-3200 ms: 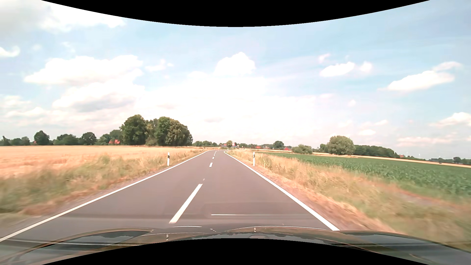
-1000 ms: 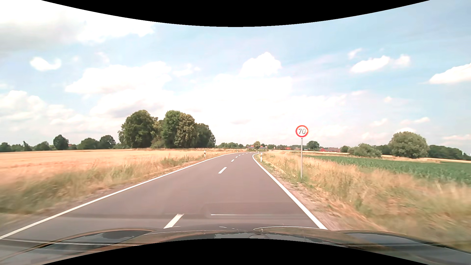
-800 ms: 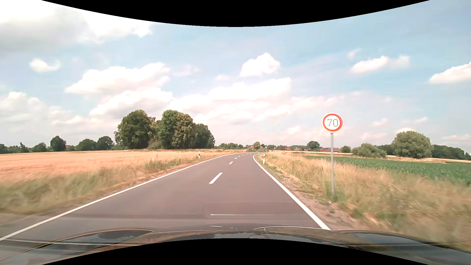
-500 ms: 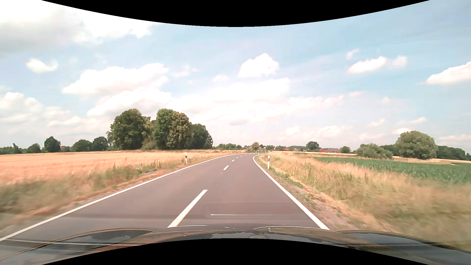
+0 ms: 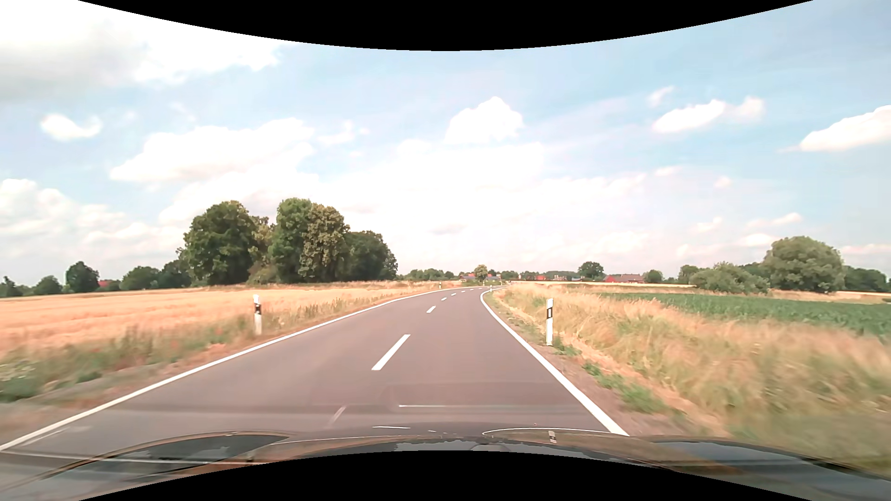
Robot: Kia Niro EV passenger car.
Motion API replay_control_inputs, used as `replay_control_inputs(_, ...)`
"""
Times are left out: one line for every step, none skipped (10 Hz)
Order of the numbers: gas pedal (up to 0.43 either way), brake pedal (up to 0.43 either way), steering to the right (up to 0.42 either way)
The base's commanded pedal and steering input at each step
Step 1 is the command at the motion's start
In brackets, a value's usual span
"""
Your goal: Follow the waypoints while adhering to traffic rules and regulations
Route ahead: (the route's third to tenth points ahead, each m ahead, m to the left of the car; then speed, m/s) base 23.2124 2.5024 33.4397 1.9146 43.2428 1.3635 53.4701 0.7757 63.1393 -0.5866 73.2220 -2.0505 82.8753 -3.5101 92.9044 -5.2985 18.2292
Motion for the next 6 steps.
replay_control_inputs(0.220, 0.000, 0.001)
replay_control_inputs(0.220, 0.000, 0.001)
replay_control_inputs(0.220, 0.000, 0.001)
replay_control_inputs(0.220, 0.000, 0.003)
replay_control_inputs(0.220, 0.000, 0.003)
replay_control_inputs(0.220, 0.000, 0.003)
